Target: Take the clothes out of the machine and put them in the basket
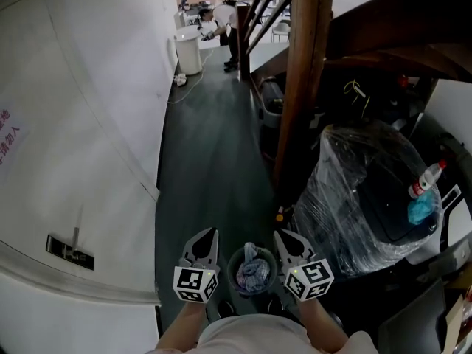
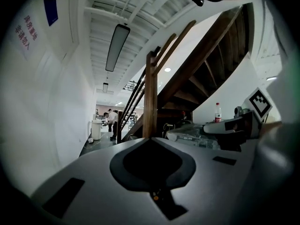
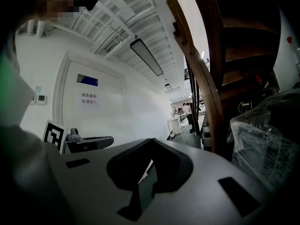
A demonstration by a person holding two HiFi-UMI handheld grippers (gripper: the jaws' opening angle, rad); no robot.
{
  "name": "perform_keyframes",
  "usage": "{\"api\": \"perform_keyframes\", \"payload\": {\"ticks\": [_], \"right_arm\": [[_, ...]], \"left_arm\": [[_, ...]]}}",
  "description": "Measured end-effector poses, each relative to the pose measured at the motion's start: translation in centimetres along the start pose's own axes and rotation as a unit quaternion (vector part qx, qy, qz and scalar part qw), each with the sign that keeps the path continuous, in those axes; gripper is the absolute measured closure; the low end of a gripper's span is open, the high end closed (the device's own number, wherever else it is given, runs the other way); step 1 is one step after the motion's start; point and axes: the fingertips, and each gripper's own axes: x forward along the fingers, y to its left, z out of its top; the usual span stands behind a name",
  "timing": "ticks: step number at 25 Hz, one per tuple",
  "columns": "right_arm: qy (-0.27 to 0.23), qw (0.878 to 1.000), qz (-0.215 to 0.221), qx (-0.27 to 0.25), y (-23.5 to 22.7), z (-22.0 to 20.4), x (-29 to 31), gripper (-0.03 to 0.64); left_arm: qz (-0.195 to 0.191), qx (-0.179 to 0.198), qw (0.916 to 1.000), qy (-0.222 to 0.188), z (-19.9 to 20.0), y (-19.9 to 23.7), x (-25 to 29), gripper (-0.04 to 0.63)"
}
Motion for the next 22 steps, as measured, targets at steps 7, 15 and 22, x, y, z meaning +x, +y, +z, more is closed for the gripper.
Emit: {"api": "perform_keyframes", "payload": {"ticks": [7,15,22], "right_arm": [[-0.012,1.000,0.012,-0.001,1.3,1.6,0.5,0.611],[-0.017,1.000,0.016,-0.006,1.8,2.3,1.5,0.611],[-0.013,1.000,0.020,-0.008,2.0,2.2,2.2,0.611]], "left_arm": [[0.021,0.003,0.9995,-0.024,2.2,1.6,-1.5,0.575],[0.031,0.002,0.9991,-0.030,2.9,2.7,-1.7,0.575],[0.031,0.000,0.9992,-0.026,2.6,2.9,-1.5,0.575]]}}
